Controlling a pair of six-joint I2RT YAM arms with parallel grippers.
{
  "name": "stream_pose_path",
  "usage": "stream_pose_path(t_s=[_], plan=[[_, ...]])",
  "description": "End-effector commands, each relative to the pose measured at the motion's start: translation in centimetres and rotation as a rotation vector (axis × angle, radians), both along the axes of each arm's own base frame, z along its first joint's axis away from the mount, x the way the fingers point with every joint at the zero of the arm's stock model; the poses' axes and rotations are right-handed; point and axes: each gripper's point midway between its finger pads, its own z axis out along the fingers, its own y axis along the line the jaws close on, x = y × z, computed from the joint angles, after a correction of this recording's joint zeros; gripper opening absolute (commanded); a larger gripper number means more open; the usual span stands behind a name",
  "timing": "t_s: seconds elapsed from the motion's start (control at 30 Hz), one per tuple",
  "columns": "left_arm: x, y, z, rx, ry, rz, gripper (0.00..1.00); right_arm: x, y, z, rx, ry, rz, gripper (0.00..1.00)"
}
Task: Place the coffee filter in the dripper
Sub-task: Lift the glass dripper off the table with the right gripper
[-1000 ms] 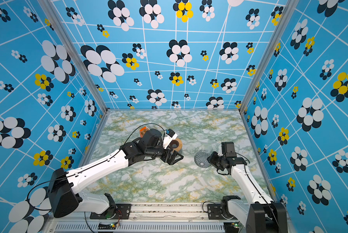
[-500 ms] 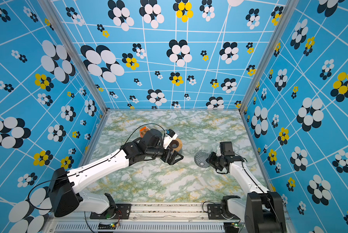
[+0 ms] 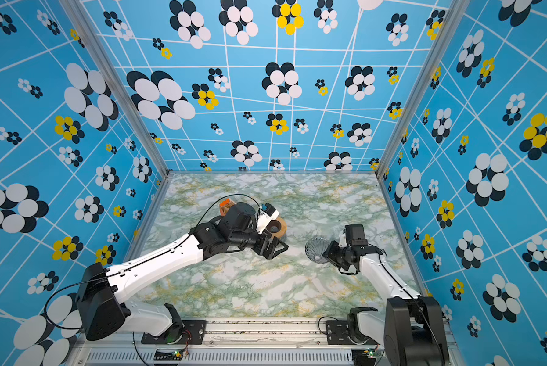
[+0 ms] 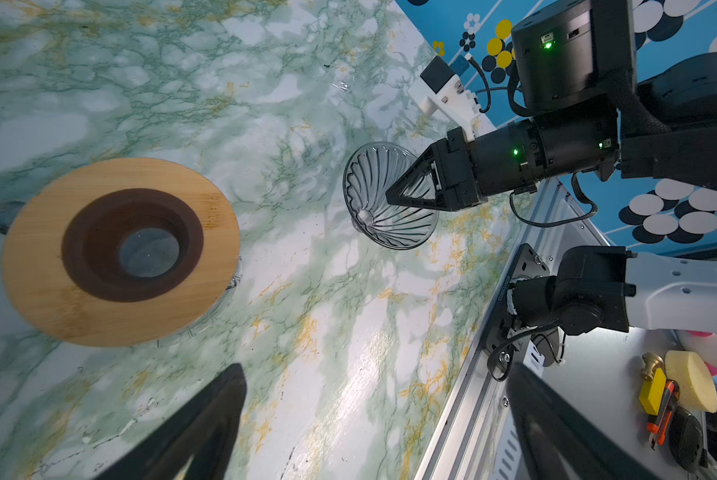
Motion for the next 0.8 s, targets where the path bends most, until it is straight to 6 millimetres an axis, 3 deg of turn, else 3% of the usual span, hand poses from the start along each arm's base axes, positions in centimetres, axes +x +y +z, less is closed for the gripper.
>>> stream_pose_path(t_s=[0.0,0.77], plan=[[0.3,-0.3,0.9,0.000,-0.030,-0.008,0.99,-0.2,0.1,-0.4,0.007,0.003,0.014,0.18],[0.5,0.1,1.6,-0.003,-0.051,0.005,0.99,0.1,0.0,1.9,-0.009,-0.056,0.034,0.12]])
